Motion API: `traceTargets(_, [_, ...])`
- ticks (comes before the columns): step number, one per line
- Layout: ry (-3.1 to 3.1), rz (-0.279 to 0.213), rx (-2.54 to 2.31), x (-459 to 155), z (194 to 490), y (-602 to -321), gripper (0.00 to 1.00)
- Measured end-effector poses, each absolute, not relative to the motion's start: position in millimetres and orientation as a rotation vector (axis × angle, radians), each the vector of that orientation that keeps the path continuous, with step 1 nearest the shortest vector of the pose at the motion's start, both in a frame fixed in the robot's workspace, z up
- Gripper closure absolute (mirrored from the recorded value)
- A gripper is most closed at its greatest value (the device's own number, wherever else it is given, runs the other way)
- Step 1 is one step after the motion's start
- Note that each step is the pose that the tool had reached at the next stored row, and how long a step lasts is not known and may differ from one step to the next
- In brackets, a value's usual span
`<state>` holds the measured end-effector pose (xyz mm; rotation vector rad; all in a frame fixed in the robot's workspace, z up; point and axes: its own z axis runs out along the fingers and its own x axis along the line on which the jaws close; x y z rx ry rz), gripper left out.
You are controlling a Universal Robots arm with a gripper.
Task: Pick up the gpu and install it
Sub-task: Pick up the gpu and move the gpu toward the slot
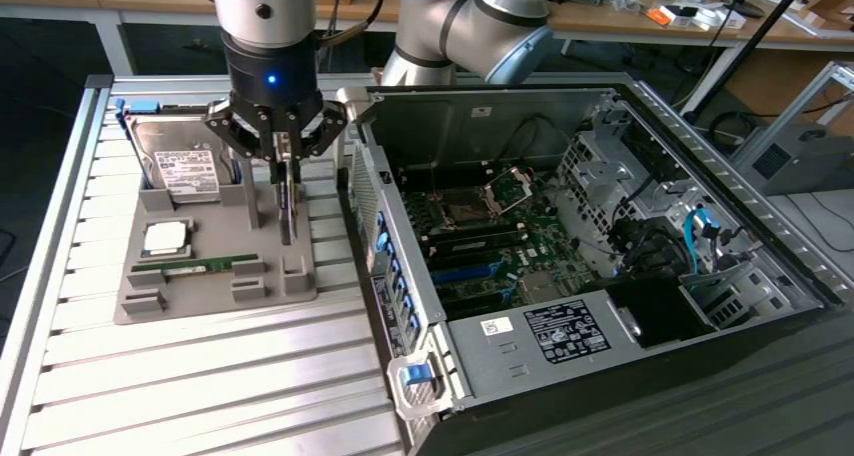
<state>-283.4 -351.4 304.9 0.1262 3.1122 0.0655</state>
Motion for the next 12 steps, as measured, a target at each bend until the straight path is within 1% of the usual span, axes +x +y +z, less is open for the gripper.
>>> traceTargets(12, [3.112,0.066,0.126,-283.4,311.1,-351.4,0.73])
